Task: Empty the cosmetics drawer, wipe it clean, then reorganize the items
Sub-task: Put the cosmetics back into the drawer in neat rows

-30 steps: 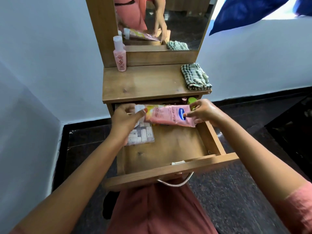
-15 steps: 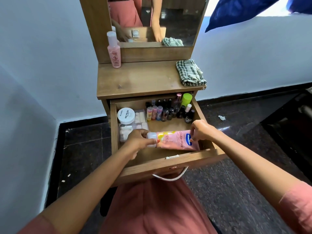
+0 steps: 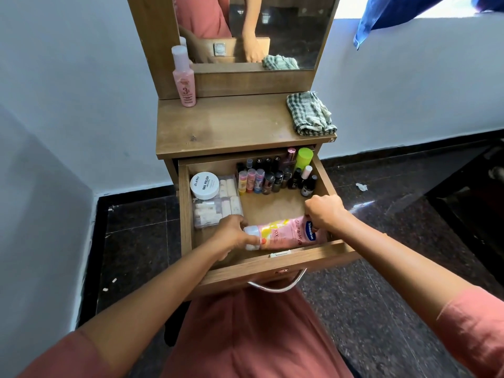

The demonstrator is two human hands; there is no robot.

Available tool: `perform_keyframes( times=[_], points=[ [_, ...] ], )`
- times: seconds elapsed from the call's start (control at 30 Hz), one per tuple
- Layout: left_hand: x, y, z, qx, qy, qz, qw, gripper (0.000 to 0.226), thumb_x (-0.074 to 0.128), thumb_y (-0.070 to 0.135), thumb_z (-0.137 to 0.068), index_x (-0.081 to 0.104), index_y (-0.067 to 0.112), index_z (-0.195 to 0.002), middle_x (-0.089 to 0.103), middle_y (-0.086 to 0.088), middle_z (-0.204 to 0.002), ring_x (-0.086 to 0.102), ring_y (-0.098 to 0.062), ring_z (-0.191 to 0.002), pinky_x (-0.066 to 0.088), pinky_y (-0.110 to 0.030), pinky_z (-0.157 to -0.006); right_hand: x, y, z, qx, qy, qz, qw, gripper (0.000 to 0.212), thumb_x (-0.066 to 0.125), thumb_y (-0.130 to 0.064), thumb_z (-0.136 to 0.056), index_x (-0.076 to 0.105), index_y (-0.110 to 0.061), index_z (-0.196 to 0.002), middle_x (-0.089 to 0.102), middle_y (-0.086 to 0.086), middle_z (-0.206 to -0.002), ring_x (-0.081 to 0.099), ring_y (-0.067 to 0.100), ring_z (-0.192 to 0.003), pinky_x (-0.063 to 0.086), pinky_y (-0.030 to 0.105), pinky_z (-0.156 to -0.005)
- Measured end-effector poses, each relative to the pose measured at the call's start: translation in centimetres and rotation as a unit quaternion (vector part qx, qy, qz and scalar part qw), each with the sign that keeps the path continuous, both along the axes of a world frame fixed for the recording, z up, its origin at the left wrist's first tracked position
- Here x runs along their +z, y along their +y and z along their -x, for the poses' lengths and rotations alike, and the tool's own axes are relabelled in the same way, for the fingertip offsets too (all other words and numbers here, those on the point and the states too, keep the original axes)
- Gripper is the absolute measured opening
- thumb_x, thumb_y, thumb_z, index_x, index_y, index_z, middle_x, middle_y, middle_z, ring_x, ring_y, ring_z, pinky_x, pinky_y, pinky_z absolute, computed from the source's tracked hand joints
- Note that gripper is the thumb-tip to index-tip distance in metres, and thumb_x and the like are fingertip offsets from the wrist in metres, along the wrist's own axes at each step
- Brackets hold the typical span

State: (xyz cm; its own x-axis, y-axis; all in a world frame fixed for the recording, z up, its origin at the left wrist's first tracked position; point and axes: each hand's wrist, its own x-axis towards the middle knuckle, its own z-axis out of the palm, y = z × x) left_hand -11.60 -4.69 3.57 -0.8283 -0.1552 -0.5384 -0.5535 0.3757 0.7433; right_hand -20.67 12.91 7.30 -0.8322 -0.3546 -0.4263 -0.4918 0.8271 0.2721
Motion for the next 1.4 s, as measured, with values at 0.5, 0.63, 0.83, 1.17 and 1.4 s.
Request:
perform_keyframes(
  times=[0.5, 0.63, 0.83, 1.17, 1.4],
  points=[
    [0.1, 0.7, 0.1, -0.044, -0.019, -0.025, 0.999, 0.047, 0.072, 0.022, -0.077, 0.052, 0.006, -0.116, 0.055, -0.006, -0.108, 0.051, -0.015, -0.095, 0.044, -0.023, -0.069, -0.8, 0.5, 0.1, -0.044, -0.07, 0.053, 0.995, 0.031, 0.044, -0.004, -0.093, 0.048, 0.002, -0.123, 0.05, 0.018, -0.127, 0.057, 0.034, -0.113, 0.047, 0.037, -0.091],
    [0.7, 0.4, 0.3, -0.057, -0.001, -0.026, 0.998, 0.046, 0.072, 0.023, -0.078, 0.052, 0.007, -0.116, 0.056, -0.005, -0.108, 0.051, -0.014, -0.097, 0.043, -0.019, -0.07, 0.7, -0.4, 0.9, -0.069, -0.084, 0.075, 0.991, 0.032, 0.057, -0.005, -0.086, 0.053, 0.002, -0.117, 0.059, 0.017, -0.117, 0.06, 0.034, -0.107, 0.049, 0.036, -0.087],
    [5.3, -2.9, 2.5, -0.002, 0.127, -0.001, 0.992, 0.029, 0.065, 0.019, -0.084, 0.059, 0.012, -0.112, 0.059, 0.001, -0.103, 0.054, -0.011, -0.093, 0.042, -0.013, -0.067, 5.3, -6.1, 2.9, -0.028, -0.061, 0.253, 0.965, 0.021, 0.055, -0.003, -0.084, 0.066, -0.001, -0.101, 0.067, 0.018, -0.104, 0.063, 0.031, -0.096, 0.052, 0.035, -0.082],
    [10.8, -11.6, 10.2, 0.251, 0.318, 0.104, 0.908, 0.027, 0.058, 0.003, -0.085, 0.058, 0.004, -0.113, 0.063, -0.011, -0.113, 0.052, -0.008, -0.089, 0.042, -0.013, -0.079, 7.8, -18.0, 8.3, -0.057, -0.005, 0.574, 0.817, 0.024, 0.067, -0.002, -0.078, 0.066, 0.005, -0.1, 0.068, 0.022, -0.099, 0.064, 0.024, -0.09, 0.052, 0.029, -0.084],
    [11.6, -14.4, 14.1, 0.229, 0.326, 0.121, 0.909, 0.037, 0.06, 0.018, -0.087, 0.053, 0.005, -0.121, 0.059, -0.01, -0.123, 0.056, -0.02, -0.112, 0.041, -0.018, -0.09, 8.0, -23.1, 10.9, -0.079, -0.003, 0.653, 0.753, 0.04, 0.069, -0.008, -0.077, 0.06, -0.001, -0.115, 0.067, 0.014, -0.112, 0.062, 0.021, -0.104, 0.042, 0.013, -0.077]
  ],
)
